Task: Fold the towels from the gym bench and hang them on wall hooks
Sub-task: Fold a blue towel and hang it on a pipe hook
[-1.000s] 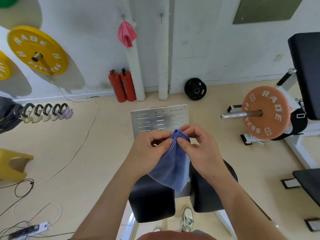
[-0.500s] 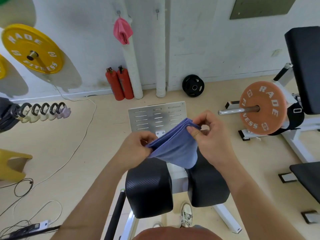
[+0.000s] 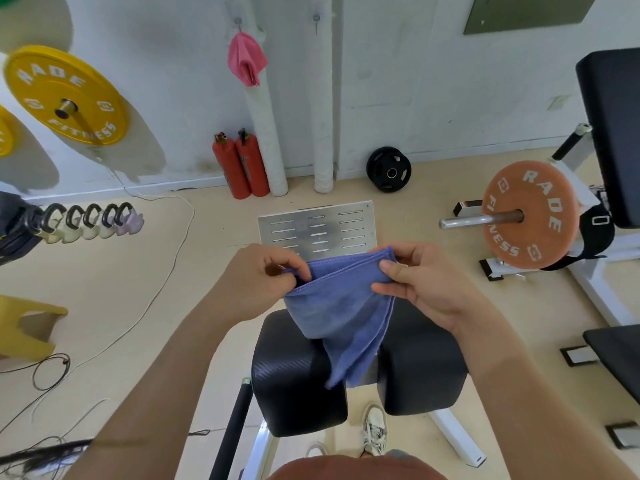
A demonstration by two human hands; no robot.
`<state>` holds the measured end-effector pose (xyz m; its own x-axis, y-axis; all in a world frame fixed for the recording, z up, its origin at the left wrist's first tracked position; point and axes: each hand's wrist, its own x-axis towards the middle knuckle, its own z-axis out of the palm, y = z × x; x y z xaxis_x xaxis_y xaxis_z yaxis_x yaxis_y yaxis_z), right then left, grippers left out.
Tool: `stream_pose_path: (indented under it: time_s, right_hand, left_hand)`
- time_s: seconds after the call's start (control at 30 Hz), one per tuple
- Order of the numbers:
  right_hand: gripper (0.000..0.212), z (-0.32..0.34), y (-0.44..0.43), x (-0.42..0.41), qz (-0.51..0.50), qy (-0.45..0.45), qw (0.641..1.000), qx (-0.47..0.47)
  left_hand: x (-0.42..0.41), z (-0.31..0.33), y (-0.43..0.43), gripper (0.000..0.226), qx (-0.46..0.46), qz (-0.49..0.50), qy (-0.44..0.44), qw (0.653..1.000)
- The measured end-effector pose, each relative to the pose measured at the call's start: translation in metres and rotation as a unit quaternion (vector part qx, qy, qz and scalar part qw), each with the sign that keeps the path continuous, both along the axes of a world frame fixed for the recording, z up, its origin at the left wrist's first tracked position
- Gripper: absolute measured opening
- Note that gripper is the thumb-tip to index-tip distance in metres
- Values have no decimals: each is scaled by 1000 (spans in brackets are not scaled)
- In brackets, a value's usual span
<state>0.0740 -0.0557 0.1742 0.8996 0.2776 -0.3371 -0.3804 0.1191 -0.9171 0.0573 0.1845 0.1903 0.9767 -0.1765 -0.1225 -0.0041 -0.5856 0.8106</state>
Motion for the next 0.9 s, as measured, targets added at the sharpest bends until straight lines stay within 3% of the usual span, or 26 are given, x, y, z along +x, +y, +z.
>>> stream_pose_path:
  time_s: [0.13, 0.23, 0.3, 0.47, 0.57, 0.7, 0.9]
  right_hand:
    - [17, -2, -2, 4, -7, 16, 1000, 20]
    - [15, -1, -4, 13, 11, 10, 1000, -12]
    - [15, -3, -2, 19, 28, 2, 999, -35]
    - [12, -14, 16, 50, -24, 10, 998, -60]
    - [11, -19, 42, 77, -88, -31, 988, -120]
    - [13, -2, 69, 92, -103, -107, 981, -125]
    - [21, -14, 65, 58, -70, -221, 948, -217]
  left_hand:
    - [-5, -2, 6, 14, 72, -59, 13, 996]
    - [-6, -8, 14, 22, 129, -73, 26, 989]
    - [-3, -12, 13, 24, 161, -38, -16, 986]
    - [28, -17, 9, 28, 96, 90, -89, 987]
    - [62, -17, 16, 28, 122, 114, -128, 978]
    - [89, -2, 33, 52, 77, 168, -178, 967]
    - [62, -22, 61, 25, 179, 110, -278, 937]
